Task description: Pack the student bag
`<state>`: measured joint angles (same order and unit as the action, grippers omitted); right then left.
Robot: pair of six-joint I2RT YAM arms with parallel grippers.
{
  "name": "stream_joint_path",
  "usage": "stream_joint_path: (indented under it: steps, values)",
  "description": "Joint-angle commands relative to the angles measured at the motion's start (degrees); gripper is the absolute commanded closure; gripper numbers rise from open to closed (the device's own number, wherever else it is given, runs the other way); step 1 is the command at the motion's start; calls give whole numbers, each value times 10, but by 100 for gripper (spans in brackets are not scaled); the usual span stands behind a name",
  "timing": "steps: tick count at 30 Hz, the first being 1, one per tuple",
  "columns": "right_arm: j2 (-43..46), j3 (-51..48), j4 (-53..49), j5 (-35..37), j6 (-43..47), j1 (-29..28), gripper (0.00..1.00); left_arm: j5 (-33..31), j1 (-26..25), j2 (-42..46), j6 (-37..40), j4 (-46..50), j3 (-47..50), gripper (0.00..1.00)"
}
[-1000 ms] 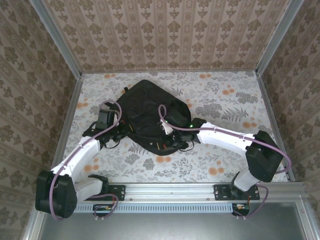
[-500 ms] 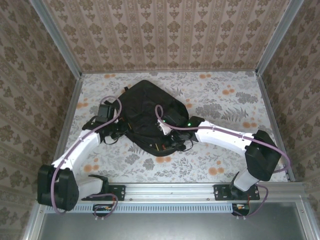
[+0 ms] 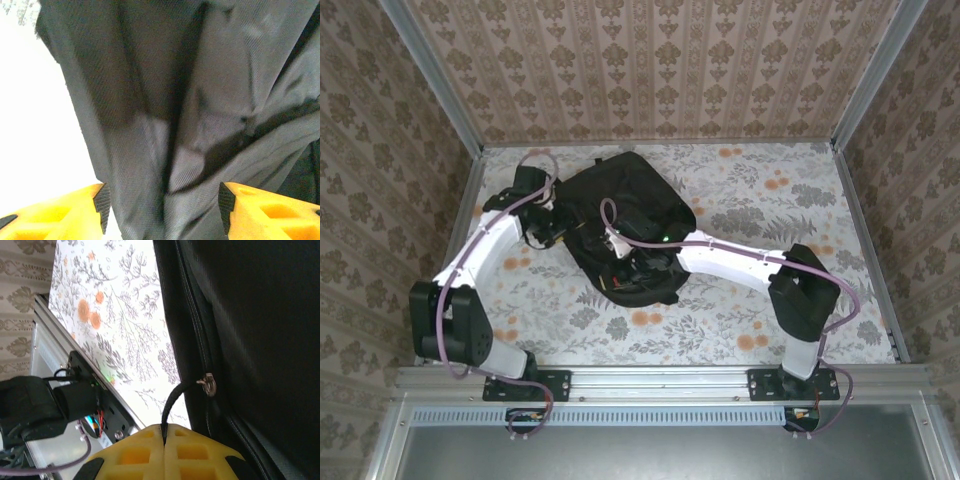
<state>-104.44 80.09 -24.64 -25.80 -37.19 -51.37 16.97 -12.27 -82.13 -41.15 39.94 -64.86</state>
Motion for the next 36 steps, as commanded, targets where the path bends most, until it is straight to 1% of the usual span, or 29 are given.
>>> stream_joint_path:
  steps: [1,5,7,11,12,17,20,27,30,34,36]
  values:
    - [-13,22,34,-8,-29,1,100,-17,5,84,-20,31,52,38]
    - [-17,22,47,-7,-41,1,100,-9,13,167,-35,30,106,41]
    - [-18,18,52,-9,-45,1,100,-3,12,190,-47,19,127,45]
    - [-14,2,67,-10,-56,0,100,28,9,203,-79,-34,190,61]
    - [-13,-3,71,-9,-58,1,100,36,8,203,-87,-49,204,63]
    - [-2,-22,77,-11,-63,1,100,97,-7,192,-118,-178,261,63]
    - [3,-27,77,-11,-61,1,100,113,-18,177,-112,-215,257,64]
    - [4,-30,77,-11,-62,1,100,109,-26,178,-104,-222,257,75]
    - [3,-31,77,-12,-62,2,100,123,-26,169,-100,-223,257,82]
    - [3,-28,75,-13,-61,3,100,126,-26,170,-97,-214,255,83]
    - [3,-28,73,-14,-61,3,100,127,-25,175,-98,-210,254,79]
